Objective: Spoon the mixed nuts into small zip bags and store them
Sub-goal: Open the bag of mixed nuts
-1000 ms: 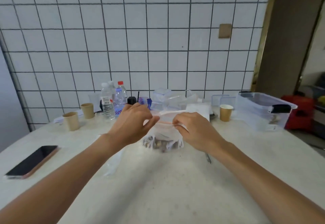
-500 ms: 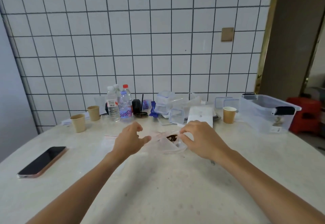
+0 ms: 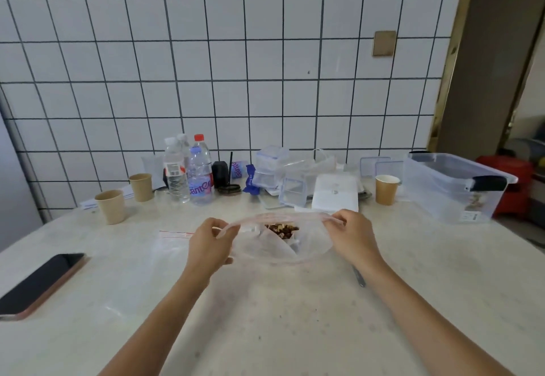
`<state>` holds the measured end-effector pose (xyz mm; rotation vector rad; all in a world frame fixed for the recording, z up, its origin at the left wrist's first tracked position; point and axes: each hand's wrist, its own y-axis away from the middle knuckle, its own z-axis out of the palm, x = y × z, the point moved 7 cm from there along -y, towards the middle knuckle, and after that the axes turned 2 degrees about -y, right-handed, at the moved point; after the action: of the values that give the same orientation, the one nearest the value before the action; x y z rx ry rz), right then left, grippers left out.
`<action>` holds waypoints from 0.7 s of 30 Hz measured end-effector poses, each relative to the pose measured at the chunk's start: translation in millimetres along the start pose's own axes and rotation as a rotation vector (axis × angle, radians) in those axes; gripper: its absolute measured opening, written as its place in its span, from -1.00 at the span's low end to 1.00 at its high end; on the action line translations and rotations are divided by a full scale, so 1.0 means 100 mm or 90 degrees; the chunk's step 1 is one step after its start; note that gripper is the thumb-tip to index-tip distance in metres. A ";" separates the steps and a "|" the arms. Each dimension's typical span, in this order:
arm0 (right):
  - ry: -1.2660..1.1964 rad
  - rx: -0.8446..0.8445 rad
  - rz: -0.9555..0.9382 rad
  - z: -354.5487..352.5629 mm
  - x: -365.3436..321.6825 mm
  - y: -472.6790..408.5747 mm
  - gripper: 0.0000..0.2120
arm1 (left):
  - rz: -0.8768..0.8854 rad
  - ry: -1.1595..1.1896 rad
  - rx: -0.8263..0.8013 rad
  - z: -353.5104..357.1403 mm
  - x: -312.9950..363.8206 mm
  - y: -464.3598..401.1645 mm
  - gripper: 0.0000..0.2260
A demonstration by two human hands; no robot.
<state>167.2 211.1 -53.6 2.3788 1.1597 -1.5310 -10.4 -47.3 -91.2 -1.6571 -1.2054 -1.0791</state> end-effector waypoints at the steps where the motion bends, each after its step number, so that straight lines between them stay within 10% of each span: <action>1: -0.100 0.010 0.044 0.01 0.07 -0.01 -0.76 | -0.047 0.106 -0.021 0.03 -0.05 -0.01 -0.79; 5: -0.548 -0.059 0.264 0.27 0.33 0.00 -0.90 | -0.152 0.389 -0.211 0.30 -0.10 -0.05 -0.85; 13: -0.911 -0.197 0.354 0.66 0.26 -0.21 -0.82 | -0.302 0.612 -0.320 0.52 -0.10 -0.14 -0.79; 21: -0.746 -0.301 0.324 0.63 0.14 -0.12 -0.81 | -0.293 0.668 -0.369 0.47 -0.10 -0.13 -0.73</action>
<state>115.5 199.2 -93.0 0.9871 0.4742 -1.7148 -16.6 -3.0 -114.0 -0.8606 -0.5629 -2.3465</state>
